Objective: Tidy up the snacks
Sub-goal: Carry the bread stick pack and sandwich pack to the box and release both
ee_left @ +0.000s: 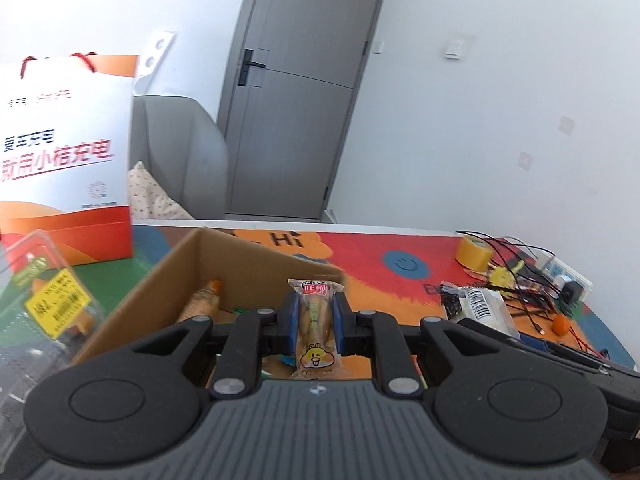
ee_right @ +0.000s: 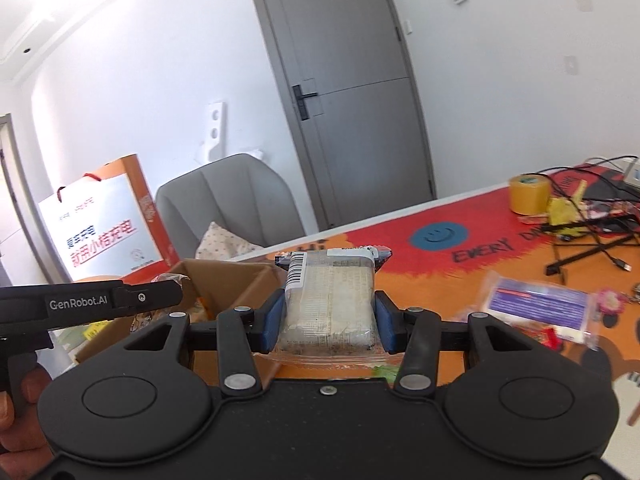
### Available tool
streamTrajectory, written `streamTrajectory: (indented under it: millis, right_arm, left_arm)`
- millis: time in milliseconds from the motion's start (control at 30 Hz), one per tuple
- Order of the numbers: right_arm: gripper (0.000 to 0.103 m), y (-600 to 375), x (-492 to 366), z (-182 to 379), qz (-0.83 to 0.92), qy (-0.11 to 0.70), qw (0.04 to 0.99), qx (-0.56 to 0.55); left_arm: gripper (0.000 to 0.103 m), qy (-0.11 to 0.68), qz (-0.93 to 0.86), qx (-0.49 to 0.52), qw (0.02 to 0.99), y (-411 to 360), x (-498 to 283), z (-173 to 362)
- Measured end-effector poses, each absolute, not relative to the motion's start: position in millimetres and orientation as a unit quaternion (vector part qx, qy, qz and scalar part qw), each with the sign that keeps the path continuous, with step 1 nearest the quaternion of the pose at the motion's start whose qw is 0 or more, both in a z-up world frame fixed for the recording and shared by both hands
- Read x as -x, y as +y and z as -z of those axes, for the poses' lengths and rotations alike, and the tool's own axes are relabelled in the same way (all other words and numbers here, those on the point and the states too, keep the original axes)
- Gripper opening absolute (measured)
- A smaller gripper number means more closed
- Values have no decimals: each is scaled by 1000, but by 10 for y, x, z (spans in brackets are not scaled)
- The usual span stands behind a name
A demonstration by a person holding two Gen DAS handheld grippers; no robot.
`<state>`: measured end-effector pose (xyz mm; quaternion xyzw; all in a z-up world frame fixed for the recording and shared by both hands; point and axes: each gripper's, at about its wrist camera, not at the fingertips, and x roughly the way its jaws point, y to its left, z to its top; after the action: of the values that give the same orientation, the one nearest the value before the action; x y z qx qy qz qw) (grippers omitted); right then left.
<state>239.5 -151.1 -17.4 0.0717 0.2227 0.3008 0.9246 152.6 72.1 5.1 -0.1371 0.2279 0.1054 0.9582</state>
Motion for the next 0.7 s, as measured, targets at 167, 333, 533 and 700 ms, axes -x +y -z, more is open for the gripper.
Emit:
streamTrajectory:
  millis: [167,333,533,700]
  right_arm:
    - [47,-1296,-2372,121,-320,220,919,-66]
    - [47,-1100,-2351,82,-336,220,914,-60]
    - [47,-928,-2306,52,-355,222,907,-54]
    - [47,-800,-2285,40,-367,229,900,-52]
  left_arm:
    - [16,233,-120,148,954,933,-1505,-12]
    - [19,244,-125,168,947,1097,-1517,63]
    - [22,245,-145,190,940,1267,-1429,99]
    - [26,240,-152,198,938,1342,-1294,79]
